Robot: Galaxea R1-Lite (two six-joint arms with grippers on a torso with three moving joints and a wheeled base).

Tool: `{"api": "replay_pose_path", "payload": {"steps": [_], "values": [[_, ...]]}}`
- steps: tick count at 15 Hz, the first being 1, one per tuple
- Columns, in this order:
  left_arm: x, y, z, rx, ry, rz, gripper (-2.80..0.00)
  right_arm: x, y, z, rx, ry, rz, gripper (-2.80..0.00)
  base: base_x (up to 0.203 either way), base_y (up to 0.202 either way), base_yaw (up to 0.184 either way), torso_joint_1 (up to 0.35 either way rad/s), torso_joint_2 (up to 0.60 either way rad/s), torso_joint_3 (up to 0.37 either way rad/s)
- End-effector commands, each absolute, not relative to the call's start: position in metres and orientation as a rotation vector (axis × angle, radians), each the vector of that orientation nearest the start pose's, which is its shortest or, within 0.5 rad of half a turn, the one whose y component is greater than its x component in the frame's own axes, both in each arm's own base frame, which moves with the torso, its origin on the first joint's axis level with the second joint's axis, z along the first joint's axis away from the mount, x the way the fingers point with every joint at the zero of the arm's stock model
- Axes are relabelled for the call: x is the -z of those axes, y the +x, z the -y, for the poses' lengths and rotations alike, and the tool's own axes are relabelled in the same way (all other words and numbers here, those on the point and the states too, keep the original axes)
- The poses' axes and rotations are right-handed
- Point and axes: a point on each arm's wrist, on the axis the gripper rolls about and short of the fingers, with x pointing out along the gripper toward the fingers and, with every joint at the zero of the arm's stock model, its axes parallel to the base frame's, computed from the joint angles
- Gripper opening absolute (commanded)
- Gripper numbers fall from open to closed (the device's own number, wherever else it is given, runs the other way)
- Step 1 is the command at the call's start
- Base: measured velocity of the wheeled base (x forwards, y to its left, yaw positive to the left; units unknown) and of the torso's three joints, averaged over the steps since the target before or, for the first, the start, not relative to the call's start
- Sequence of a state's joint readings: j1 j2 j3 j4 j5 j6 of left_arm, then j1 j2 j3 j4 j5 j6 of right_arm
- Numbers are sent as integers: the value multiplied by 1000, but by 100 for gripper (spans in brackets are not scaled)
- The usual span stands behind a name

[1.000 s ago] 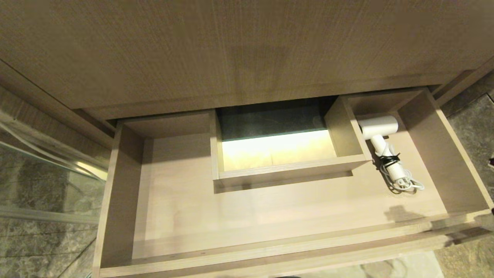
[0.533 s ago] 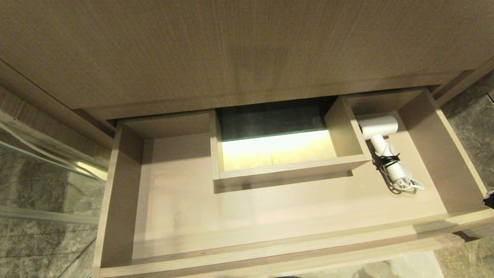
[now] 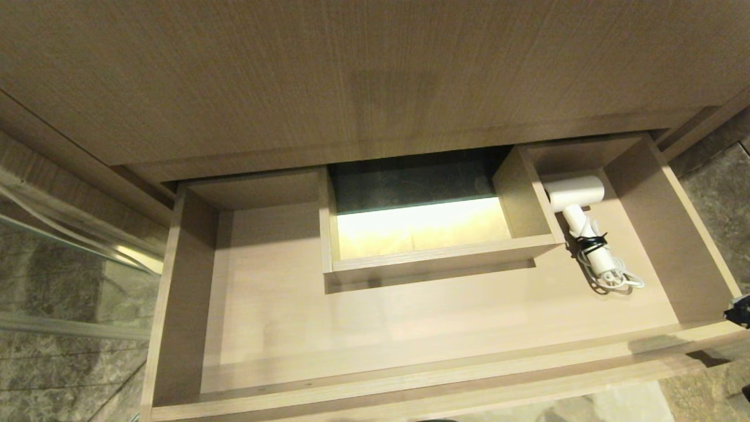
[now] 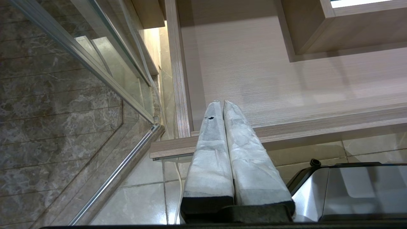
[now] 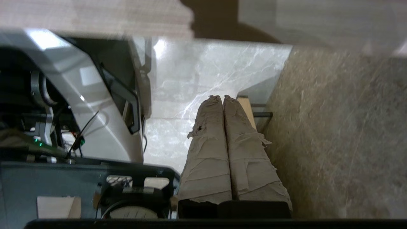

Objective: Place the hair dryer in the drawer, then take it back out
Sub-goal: Close the drawer

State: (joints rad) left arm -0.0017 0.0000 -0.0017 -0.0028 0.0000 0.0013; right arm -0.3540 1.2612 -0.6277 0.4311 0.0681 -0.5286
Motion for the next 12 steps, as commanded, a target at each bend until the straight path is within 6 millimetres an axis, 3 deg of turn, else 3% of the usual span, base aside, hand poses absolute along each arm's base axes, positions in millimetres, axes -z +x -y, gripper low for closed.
{"api": "replay_pose_path", "payload": {"steps": [1,6,12], "values": [[-76,-23,0,2,2,3,-280,-147,144,52,-32,-243,-1104,-280,0,0,0,0,0,0],[-76,-23,0,2,1,3,-280,-136,161,58,-25,-228,-1099,-280,0,0,0,0,0,0],[-76,-23,0,3,1,4,-280,-151,171,61,-7,-224,-913,-280,0,0,0,0,0,0]]}}
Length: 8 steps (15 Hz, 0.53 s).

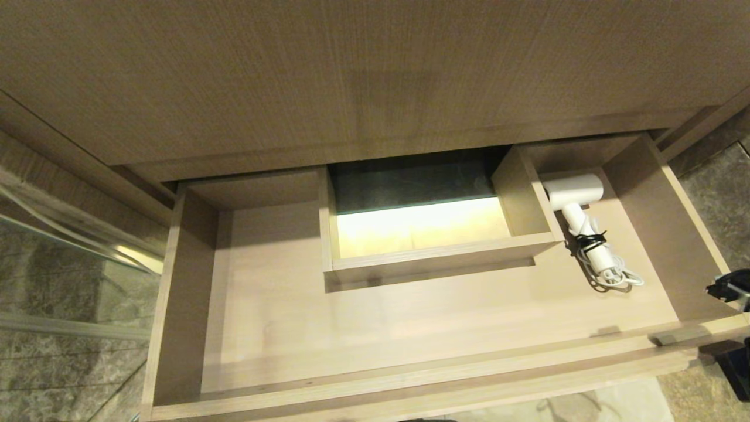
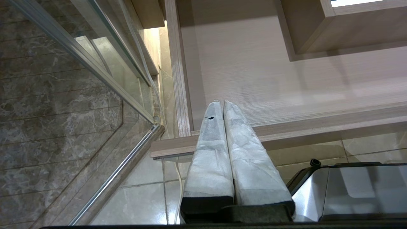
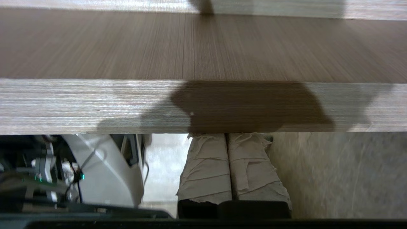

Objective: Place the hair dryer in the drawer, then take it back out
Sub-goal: Close the drawer

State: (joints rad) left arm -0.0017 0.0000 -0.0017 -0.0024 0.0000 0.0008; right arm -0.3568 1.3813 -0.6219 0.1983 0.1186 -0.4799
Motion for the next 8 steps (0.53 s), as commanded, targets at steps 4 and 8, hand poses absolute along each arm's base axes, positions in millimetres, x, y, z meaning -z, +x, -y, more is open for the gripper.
{"api": "replay_pose_path", "payload": {"steps": [4,8], "values": [[-76,-23,0,2,0,3,-280,-168,182,63,10,-182,-746,-280,0,0,0,0,0,0],[-76,-23,0,2,2,4,-280,-196,231,80,33,-207,-488,-280,0,0,0,0,0,0]]}}
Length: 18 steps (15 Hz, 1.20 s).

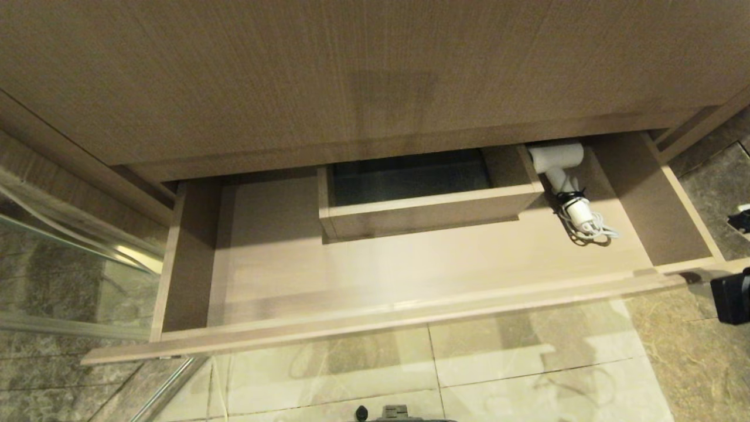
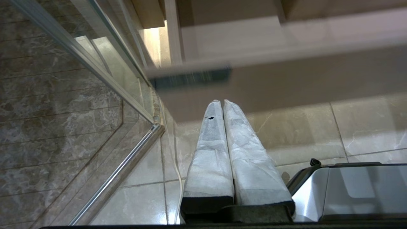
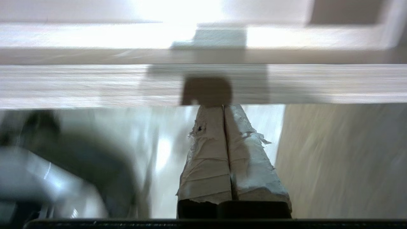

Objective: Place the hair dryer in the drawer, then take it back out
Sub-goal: Close the drawer, then pull open the drawer

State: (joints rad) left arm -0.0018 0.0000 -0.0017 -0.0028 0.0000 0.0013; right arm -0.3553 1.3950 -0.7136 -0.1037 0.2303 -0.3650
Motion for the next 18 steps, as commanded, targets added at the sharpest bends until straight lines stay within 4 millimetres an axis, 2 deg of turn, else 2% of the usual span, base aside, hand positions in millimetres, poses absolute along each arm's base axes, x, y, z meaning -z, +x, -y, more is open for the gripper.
{"api": "replay_pose_path", "payload": {"steps": [1,3,4,5,8,12,16,18], "values": [[-76,-23,0,2,0,3,-280,-208,251,87,47,-218,-409,-280,0,0,0,0,0,0],[-76,-23,0,2,2,5,-280,-232,288,98,72,-232,-261,-280,0,0,0,0,0,0],[-76,-23,0,2,2,3,-280,-238,295,101,77,-231,-226,-280,0,0,0,0,0,0],[-76,-23,0,2,0,3,-280,-239,292,99,77,-225,-227,-280,0,0,0,0,0,0],[-76,-23,0,2,1,3,-280,-243,250,84,64,-205,-280,-280,0,0,0,0,0,0],[-76,-23,0,2,2,3,-280,-236,195,64,37,-180,-361,-280,0,0,0,0,0,0],[-76,-23,0,2,0,4,-280,-235,165,53,40,-170,-400,-280,0,0,0,0,0,0],[-76,-23,0,2,0,3,-280,-228,152,50,49,-161,-416,-280,0,0,0,0,0,0]]}}
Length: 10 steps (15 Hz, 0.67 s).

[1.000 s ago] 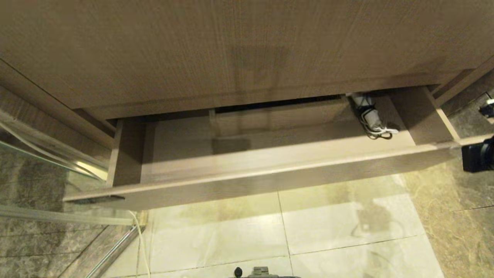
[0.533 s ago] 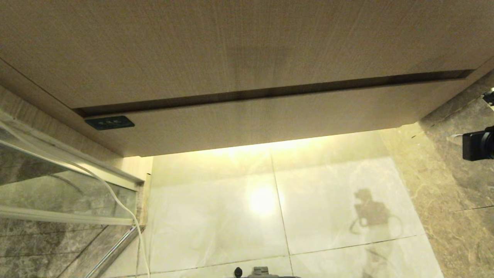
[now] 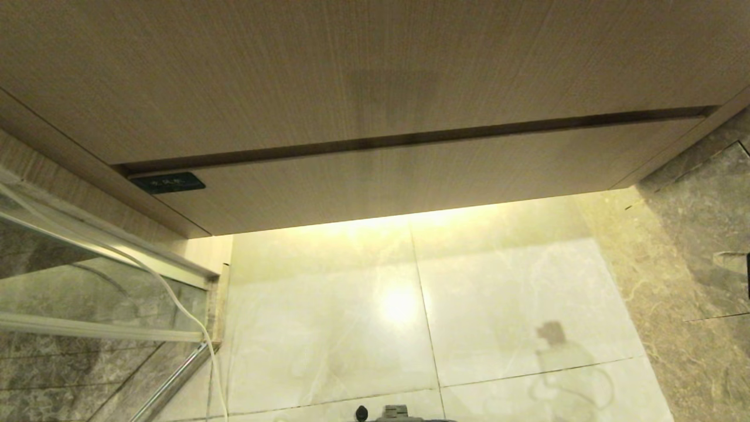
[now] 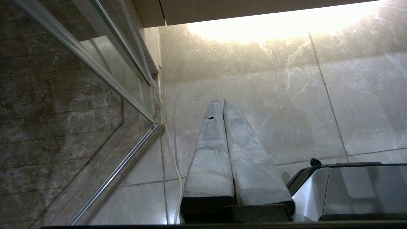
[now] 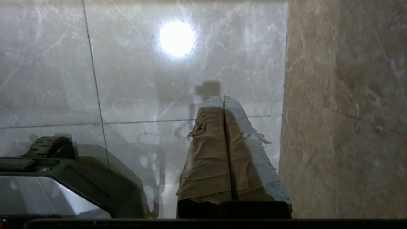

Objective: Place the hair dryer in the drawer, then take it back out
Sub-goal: Pull open the drawer

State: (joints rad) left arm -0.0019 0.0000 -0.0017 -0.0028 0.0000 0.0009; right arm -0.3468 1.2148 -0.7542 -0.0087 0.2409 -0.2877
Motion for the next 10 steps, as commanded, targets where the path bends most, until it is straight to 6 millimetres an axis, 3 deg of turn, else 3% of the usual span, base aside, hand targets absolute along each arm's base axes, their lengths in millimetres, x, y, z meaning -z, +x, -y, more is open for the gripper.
{"api": "replay_pose_path", "payload": {"steps": [1,6,10], "values": [[-76,-23,0,2,2,3,-280,-223,142,46,51,-159,-420,-280,0,0,0,0,0,0],[-76,-23,0,2,2,3,-280,-200,96,29,57,-164,-447,-280,0,0,0,0,0,0],[-76,-23,0,2,2,3,-280,-193,60,17,42,-172,-513,-280,0,0,0,0,0,0]]}}
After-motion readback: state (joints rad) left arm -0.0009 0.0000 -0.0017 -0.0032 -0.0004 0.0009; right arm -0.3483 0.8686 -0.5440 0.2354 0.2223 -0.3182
